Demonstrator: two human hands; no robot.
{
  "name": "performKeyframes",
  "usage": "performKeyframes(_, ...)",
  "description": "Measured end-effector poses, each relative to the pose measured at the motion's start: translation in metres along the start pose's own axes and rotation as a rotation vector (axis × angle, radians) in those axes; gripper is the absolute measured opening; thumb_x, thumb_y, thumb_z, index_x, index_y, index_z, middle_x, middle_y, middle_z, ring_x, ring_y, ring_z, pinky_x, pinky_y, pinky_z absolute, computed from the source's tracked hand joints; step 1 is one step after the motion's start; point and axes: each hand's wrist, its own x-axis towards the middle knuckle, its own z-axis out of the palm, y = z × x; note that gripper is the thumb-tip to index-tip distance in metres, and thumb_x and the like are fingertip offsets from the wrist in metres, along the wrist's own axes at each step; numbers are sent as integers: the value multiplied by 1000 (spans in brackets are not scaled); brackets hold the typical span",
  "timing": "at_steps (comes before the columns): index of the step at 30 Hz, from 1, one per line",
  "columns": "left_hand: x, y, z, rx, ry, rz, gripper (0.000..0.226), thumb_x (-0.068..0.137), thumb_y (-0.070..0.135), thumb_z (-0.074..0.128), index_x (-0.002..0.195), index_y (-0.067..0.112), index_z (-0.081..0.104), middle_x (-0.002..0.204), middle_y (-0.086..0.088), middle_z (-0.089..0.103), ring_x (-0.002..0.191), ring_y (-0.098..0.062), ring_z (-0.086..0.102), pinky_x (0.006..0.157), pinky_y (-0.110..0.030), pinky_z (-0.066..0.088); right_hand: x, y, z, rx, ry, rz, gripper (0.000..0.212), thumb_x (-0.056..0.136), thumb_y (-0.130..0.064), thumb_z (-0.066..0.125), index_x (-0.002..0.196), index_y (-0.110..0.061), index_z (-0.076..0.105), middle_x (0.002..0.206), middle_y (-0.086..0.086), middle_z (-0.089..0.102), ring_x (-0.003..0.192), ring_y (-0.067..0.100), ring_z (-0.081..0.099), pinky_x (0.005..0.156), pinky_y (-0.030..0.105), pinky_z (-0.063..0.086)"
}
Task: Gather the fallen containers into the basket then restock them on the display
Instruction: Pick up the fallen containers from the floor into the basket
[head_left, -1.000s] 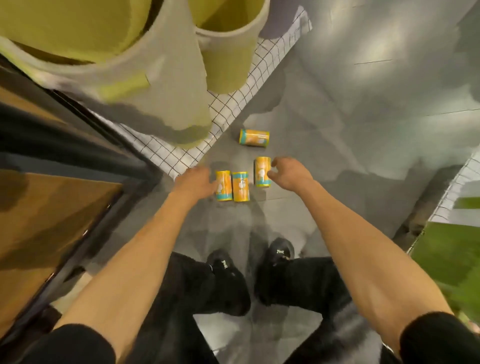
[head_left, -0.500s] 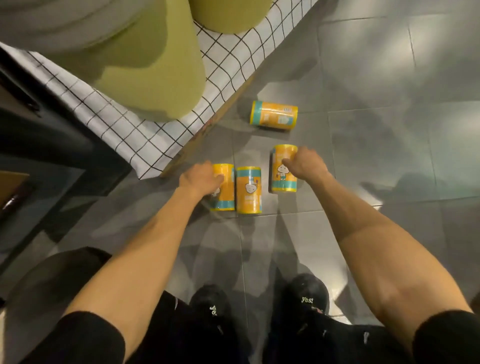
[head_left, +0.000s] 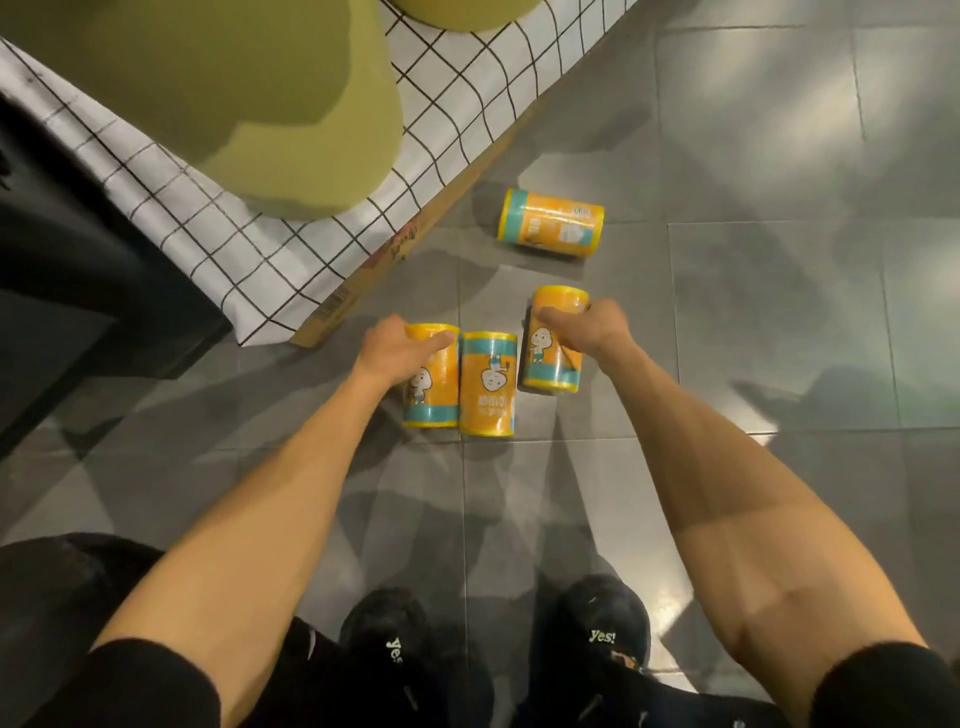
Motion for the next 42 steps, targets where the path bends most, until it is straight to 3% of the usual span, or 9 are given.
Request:
performKeyframes(4, -13, -1, -7, -48, 17, -14, 40, 80, 47, 75, 68, 17, 52, 79, -3, 64, 83, -21, 64, 63, -31, 47, -6, 4, -6, 57, 1, 14, 67, 73, -51, 78, 119, -7, 59, 112, 7, 67, 98, 23, 66, 83, 35, 56)
performKeyframes(12, -122, -1, -45, -117, 60, -29, 64, 65, 47, 86, 105, 11, 50, 101, -3, 60, 94, -19, 56, 64, -26, 38, -114, -1, -46, 9, -40, -24, 63, 62, -49, 85, 108, -11, 64, 102, 5, 69, 88, 18, 67, 68, 30, 56)
performKeyframes(18, -254, 40, -114, -184, 61, -6, 61, 64, 39, 88, 102, 15, 47, 92, 0, 57, 90, -20, 53, 71, -30, 41, -267, -25, -115, 50, -134, -26, 69, 68, -31, 87, 122, -8, 52, 108, 6, 63, 91, 18, 60, 57, 23, 44)
performKeyframes(23, -362, 62, -180, -389, 97, 2, 65, 48, 52, 88, 91, 42, 40, 96, -3, 61, 89, -24, 64, 80, -49, 55, -396, -60, -186, 53, -175, -99, 66, 65, -24, 90, 119, -13, 52, 101, -2, 61, 89, 13, 60, 52, 10, 40)
performKeyframes(28, -487, 102, -256, -482, 216, 39, 65, 58, 30, 94, 100, 31, 44, 92, 11, 56, 82, -9, 57, 71, -28, 50, -510, -101, -252, 124, -202, -242, 56, 62, -36, 92, 103, -27, 54, 94, -12, 63, 87, 9, 62, 72, 26, 54)
performKeyframes(31, -556, 126, -292, -485, 328, 85, 67, 61, 32, 93, 106, 29, 43, 101, 17, 54, 95, -13, 58, 78, -31, 50, -566, -126, -282, 133, -227, -364, 51, 59, -43, 92, 96, -33, 57, 94, -9, 68, 86, 9, 66, 79, 37, 58)
performKeyframes(36, -659, 163, -321, -640, 493, 86, 64, 67, 19, 90, 110, 18, 44, 108, -2, 55, 101, -21, 58, 85, -44, 52, -642, -164, -320, 123, -327, -564, 56, 59, -52, 88, 103, -33, 60, 99, -9, 69, 89, 6, 67, 79, 33, 57)
performKeyframes(40, -737, 176, -329, -774, 666, 54, 65, 64, 23, 91, 113, 16, 49, 105, 6, 59, 93, 3, 58, 77, -20, 51, -695, -189, -338, 83, -414, -686, 55, 65, -43, 88, 108, -28, 59, 99, -9, 68, 86, 4, 66, 75, 25, 53)
performKeyframes(42, -770, 175, -332, -812, 747, 36, 66, 62, 29, 93, 112, 21, 50, 105, 8, 60, 96, 0, 59, 80, -21, 50, -718, -203, -341, 52, -448, -757, 55, 67, -39, 88, 111, -26, 58, 99, -11, 67, 86, 1, 65, 75, 24, 53)
